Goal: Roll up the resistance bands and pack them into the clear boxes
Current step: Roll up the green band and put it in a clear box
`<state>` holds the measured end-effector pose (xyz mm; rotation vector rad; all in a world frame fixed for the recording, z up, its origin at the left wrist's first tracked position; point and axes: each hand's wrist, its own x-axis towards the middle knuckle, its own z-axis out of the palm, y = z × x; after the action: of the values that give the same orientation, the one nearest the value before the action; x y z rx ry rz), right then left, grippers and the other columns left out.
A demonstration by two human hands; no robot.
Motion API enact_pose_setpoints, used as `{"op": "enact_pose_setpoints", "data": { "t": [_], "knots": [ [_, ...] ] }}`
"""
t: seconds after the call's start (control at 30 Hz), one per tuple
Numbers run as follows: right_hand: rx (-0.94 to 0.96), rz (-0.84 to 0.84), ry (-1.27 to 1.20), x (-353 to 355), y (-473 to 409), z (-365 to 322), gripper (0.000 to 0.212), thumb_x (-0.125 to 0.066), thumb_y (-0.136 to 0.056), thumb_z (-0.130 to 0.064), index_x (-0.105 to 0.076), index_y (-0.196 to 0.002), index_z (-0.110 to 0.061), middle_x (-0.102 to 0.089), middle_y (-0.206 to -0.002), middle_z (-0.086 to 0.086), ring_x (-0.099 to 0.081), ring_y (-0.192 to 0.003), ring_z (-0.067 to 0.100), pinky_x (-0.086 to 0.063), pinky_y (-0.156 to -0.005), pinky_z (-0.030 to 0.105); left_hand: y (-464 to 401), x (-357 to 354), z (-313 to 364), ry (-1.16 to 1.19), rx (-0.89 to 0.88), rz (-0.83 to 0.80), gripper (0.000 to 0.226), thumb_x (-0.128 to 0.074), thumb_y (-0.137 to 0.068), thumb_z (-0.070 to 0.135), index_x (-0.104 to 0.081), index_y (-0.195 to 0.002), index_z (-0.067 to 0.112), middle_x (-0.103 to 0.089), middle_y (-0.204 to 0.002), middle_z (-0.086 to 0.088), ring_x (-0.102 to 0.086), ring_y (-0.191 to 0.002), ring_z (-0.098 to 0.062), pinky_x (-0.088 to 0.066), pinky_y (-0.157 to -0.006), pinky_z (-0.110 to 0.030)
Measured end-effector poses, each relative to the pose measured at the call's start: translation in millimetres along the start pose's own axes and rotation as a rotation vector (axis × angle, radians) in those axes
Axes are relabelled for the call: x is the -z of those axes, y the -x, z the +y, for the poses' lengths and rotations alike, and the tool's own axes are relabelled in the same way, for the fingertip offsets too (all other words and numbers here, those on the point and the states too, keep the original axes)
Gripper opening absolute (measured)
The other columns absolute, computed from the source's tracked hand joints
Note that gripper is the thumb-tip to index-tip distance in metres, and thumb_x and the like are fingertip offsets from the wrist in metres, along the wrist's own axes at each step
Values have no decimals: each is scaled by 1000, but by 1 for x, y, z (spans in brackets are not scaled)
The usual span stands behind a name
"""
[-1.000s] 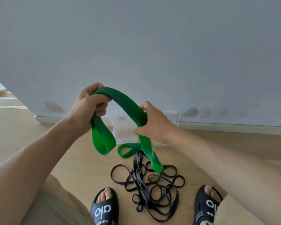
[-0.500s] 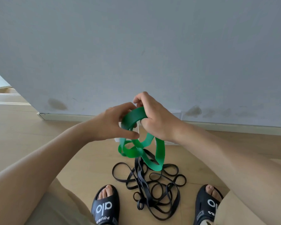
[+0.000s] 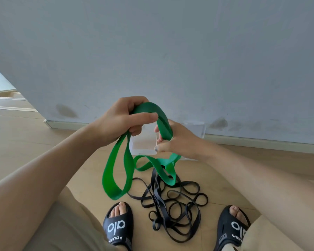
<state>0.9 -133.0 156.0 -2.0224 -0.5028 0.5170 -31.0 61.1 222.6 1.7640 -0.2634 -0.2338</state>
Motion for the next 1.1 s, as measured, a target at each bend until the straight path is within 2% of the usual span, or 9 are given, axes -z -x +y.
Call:
{"op": "enact_pose_setpoints", "data": {
  "t": [0.13,0.23,0.3,0.37,0.43,0.57,0.8,0.93,1.1],
  "knots": [
    [-34,70,105,3,-4,6,31,-66,-85,-18,-55,-113,-9,-67,-99,18,-64,-98,40,-52,-88,56,1,11,-1,180,-25,39,28,-73,-80,18,-47,-69,17,-29,-59,5,-25,-44,-8,-22,-45,-21],
    [-52,44,225,7,-5,11,20,-59,-92,-16,-60,-112,-10,-68,-100,16,-63,-95,35,-52,-89,51,2,27,0,223,-45,96,29,-67,-76,27,-41,-66,21,-20,-65,-2,-23,-46,-9,-21,-44,-21],
    [-70,70,249,10,-5,12,16,-55,-96,-15,-59,-111,-17,-67,-96,10,-65,-94,30,-52,-88,44,7,38,-4,49,5,102,26,-66,-75,31,-45,-64,20,-25,-65,-6,-29,-48,-16,-28,-48,-25],
    [-79,164,207,17,-5,8,9,-51,-100,-16,-56,-106,-15,-66,-94,11,-64,-85,28,-54,-80,43,10,49,-12,-246,118,8,23,-68,-77,32,-54,-71,16,-50,-63,-8,-50,-56,-24,-43,-61,-34],
    [-46,293,113,28,-6,-1,6,-55,-98,-16,-54,-100,-11,-60,-81,7,-54,-70,20,-48,-67,35,12,53,-26,-482,305,-155,28,-75,-78,38,-63,-92,17,-74,-84,-2,-71,-81,-20,-53,-87,-45],
    [84,368,43,31,-2,-25,12,-61,-89,-7,-55,-96,-16,-59,-73,0,-45,-60,9,-36,-54,19,7,30,-37,-533,326,-191,58,-89,-67,52,-56,-114,43,-73,-112,15,-70,-108,-3,-52,-104,-40],
    [235,466,140,28,2,-33,17,-60,-88,-1,-56,-97,-14,-58,-71,-6,-51,-60,7,-42,-58,24,-14,-8,-28,-509,-11,-13,37,-85,-84,23,-54,-99,9,-67,-95,-15,-68,-91,-28,-58,-93,-39],
    [270,555,287,38,3,-24,15,-67,-85,-5,-60,-94,-14,-71,-72,-4,-67,-72,22,-54,-67,41,-13,0,-22,-463,-25,-36,24,-78,-88,11,-57,-99,17,-71,-92,-10,-74,-88,-26,-59,-91,-47],
    [94,455,231,47,4,-13,25,-71,-88,-16,-55,-107,-23,-71,-81,-8,-63,-81,9,-49,-70,28,-10,14,-5,-186,-76,13,19,-72,-84,13,-65,-101,7,-63,-78,-1,-67,-74,-26,-60,-86,-50]
  ]
}}
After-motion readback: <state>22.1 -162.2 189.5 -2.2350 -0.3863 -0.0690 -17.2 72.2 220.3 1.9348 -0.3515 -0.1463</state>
